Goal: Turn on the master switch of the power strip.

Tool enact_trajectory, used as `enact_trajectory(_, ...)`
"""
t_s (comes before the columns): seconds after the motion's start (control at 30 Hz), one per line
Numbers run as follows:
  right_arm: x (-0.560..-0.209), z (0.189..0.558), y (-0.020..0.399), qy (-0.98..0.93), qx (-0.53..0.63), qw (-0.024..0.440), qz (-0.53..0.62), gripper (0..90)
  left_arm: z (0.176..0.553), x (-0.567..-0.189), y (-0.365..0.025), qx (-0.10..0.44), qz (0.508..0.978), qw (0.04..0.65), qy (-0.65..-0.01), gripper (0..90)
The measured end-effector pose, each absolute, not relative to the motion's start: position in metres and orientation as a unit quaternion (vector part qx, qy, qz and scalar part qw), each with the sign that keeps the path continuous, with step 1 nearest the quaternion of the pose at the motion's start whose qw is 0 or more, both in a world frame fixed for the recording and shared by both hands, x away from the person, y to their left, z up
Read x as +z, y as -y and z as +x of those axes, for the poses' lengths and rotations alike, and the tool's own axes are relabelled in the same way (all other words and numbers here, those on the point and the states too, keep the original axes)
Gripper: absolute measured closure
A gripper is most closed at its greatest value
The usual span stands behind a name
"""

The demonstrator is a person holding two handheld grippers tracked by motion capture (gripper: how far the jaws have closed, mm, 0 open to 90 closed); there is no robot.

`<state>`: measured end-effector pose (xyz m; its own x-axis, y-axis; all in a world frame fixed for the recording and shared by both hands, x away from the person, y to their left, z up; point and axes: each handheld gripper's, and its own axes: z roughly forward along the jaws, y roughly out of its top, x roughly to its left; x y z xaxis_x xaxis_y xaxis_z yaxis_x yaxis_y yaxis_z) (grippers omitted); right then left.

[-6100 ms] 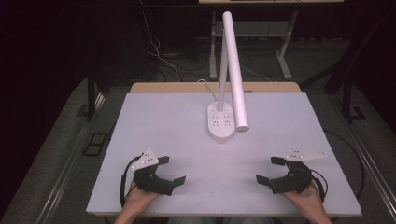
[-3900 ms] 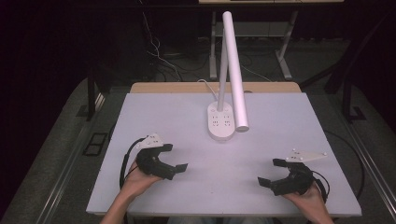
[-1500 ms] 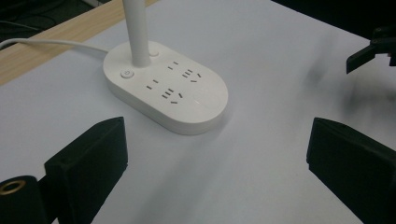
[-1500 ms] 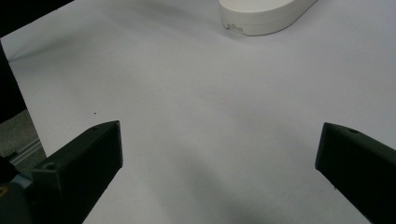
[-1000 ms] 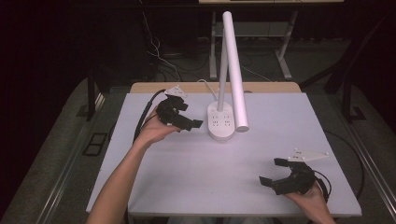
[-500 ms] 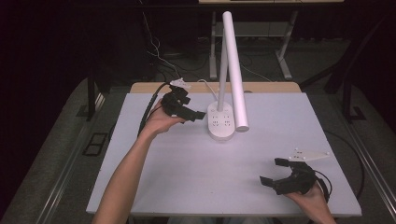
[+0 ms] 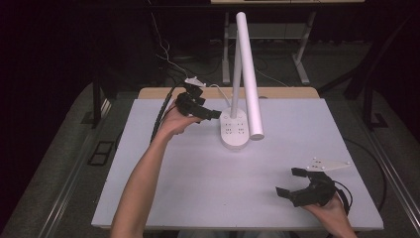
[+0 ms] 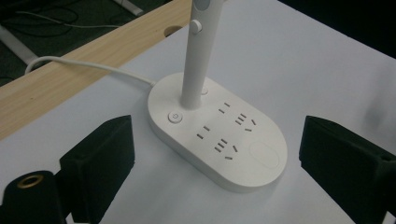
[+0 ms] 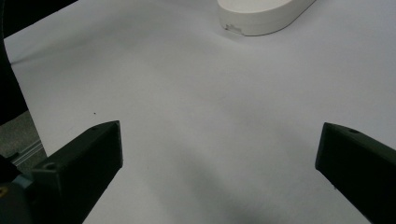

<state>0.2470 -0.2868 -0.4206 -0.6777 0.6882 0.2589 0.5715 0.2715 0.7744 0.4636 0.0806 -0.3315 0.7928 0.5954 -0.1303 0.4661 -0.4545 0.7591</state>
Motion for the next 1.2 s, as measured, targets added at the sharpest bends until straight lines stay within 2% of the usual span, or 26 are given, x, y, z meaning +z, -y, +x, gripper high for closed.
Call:
enact_trajectory(0.3, -0.42, 0.247, 0.287, -0.794, 0.456, 0.062, 0.396, 0.1, 0.477, -0.333, -0.069, 0.068, 0.847, 0.413, -0.327, 25.0)
enact_trajectory(0.37, -0.42, 0.247, 0.287, -0.794, 0.457, 0.062, 0.396, 0.1, 0.479, -0.336, -0.066, 0.069, 0.846, 0.412, -0.331, 33.8)
enact_trajectory(0.47, -0.421, 0.247, 0.287, -0.794, 0.457, 0.062, 0.395, 0.1, 0.482, -0.34, -0.063, 0.074, 0.846, 0.408, -0.335, 39.2)
enact_trajectory(0.5, -0.421, 0.247, 0.288, -0.794, 0.457, 0.061, 0.395, 0.1, 0.483, -0.342, -0.061, 0.072, 0.842, 0.41, -0.344, 46.2)
enact_trajectory(0.53, -0.421, 0.247, 0.288, -0.794, 0.457, 0.061, 0.395, 0.1, 0.484, -0.342, -0.061, 0.072, 0.845, 0.405, -0.341, 46.2)
enact_trajectory(0.7, -0.421, 0.247, 0.288, -0.796, 0.456, 0.06, 0.394, 0.1, 0.49, -0.349, -0.057, 0.068, 0.835, 0.41, -0.36, 61.1)
enact_trajectory(0.73, -0.421, 0.248, 0.287, -0.798, 0.455, 0.062, 0.391, 0.2, 0.492, -0.35, -0.057, 0.066, 0.835, 0.41, -0.361, 67.8)
enact_trajectory(0.8, -0.421, 0.248, 0.287, -0.798, 0.455, 0.062, 0.39, 0.2, 0.494, -0.353, -0.056, 0.06, 0.83, 0.415, -0.369, 74.1)
enact_trajectory(0.83, -0.421, 0.248, 0.287, -0.798, 0.455, 0.062, 0.39, 0.2, 0.495, -0.354, -0.056, 0.059, 0.83, 0.413, -0.369, 74.1)
enact_trajectory(0.93, -0.421, 0.248, 0.287, -0.798, 0.455, 0.061, 0.391, 0.1, 0.498, -0.359, -0.053, 0.052, 0.823, 0.417, -0.383, 83.7)
enact_trajectory(1.0, -0.421, 0.247, 0.287, -0.798, 0.455, 0.062, 0.391, 0.2, 0.5, -0.361, -0.052, 0.048, 0.823, 0.416, -0.384, 85.3)
enact_trajectory(1.03, -0.421, 0.247, 0.288, -0.797, 0.454, 0.059, 0.394, 0.2, 0.501, -0.362, -0.053, 0.046, 0.825, 0.413, -0.382, 89.2)
enact_trajectory(1.2, -0.421, 0.248, 0.288, -0.797, 0.455, 0.06, 0.392, 0.1, 0.505, -0.368, -0.051, 0.047, 0.832, 0.404, -0.376, 89.8)
